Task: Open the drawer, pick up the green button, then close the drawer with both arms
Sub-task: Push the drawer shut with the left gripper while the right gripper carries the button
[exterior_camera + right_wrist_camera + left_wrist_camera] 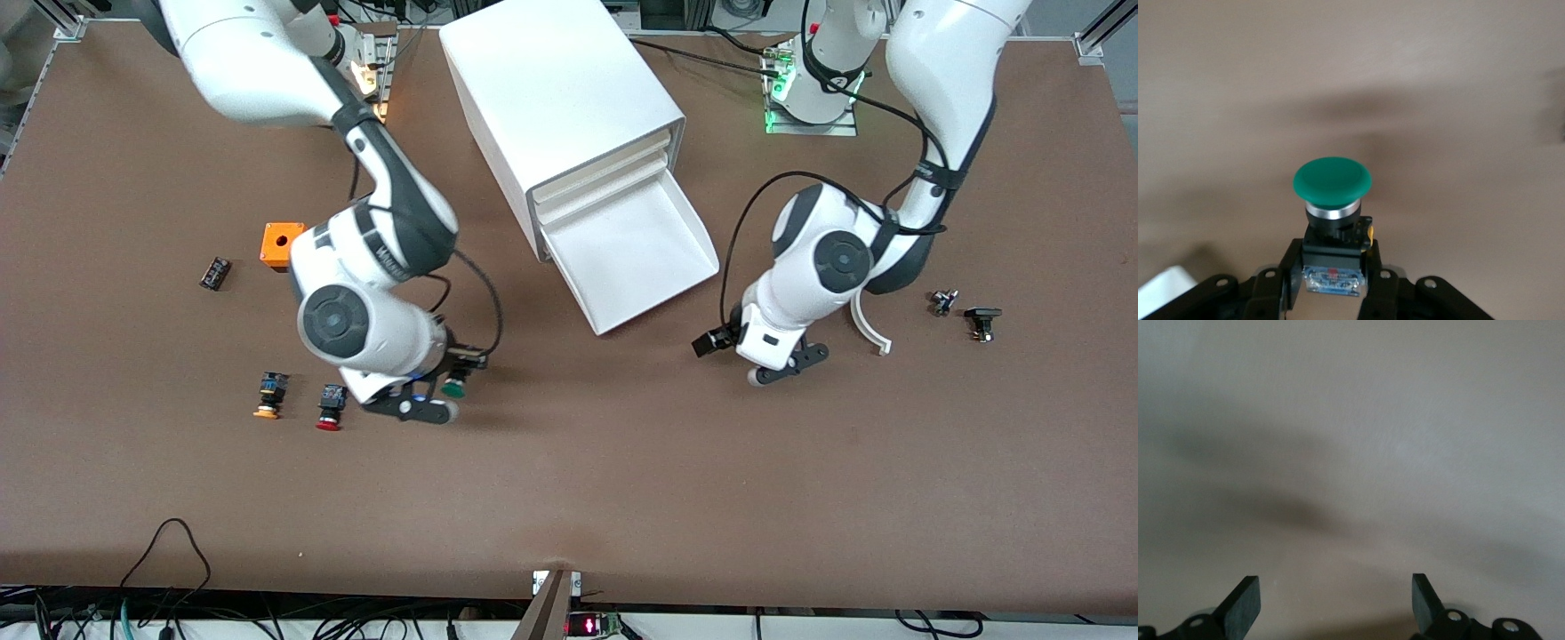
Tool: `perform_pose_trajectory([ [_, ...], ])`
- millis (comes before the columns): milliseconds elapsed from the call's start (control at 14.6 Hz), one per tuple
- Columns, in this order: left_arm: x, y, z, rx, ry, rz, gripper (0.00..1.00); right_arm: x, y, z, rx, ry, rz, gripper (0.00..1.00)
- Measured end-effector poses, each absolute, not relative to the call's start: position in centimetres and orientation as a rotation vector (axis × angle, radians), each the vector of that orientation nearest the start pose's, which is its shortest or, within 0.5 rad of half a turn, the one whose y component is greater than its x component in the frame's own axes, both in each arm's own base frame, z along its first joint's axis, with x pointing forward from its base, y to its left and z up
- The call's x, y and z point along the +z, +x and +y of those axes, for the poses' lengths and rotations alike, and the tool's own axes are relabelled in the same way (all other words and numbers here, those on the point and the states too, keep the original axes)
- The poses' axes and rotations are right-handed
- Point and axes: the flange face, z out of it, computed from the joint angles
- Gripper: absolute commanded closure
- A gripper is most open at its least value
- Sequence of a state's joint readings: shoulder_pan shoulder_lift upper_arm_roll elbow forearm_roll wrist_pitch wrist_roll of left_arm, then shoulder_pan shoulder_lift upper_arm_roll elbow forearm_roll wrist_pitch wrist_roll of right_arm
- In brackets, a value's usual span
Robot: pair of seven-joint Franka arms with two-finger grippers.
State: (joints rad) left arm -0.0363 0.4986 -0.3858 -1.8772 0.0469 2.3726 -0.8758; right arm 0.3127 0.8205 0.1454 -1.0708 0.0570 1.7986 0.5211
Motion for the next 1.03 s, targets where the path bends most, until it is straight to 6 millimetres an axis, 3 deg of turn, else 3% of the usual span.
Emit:
perform_pose_trajectory([
  [205,25.0,57.1,-27.9,0.154,-3.159,-0.801,0.0,30.9,70.2,26.0,0.261,-3.044,0.117,1.0],
  [479,23.4,55.5,-30.5,0.204,-3.136,-0.814,0.0,27.3,70.9,21.8,0.26,-3.039,0.027,1.0],
  [752,22.4,53.8,-31.9,0.21,-3.129,-0.718,0.0,23.1,71.0,19.3,0.268,-3.033,-0.034,1.0],
  [1026,22.0,51.1,-34.7,0.292,-3.104,-0.592,0.0,19.4,70.9,18.4,0.283,-3.059,-0.065,1.0],
])
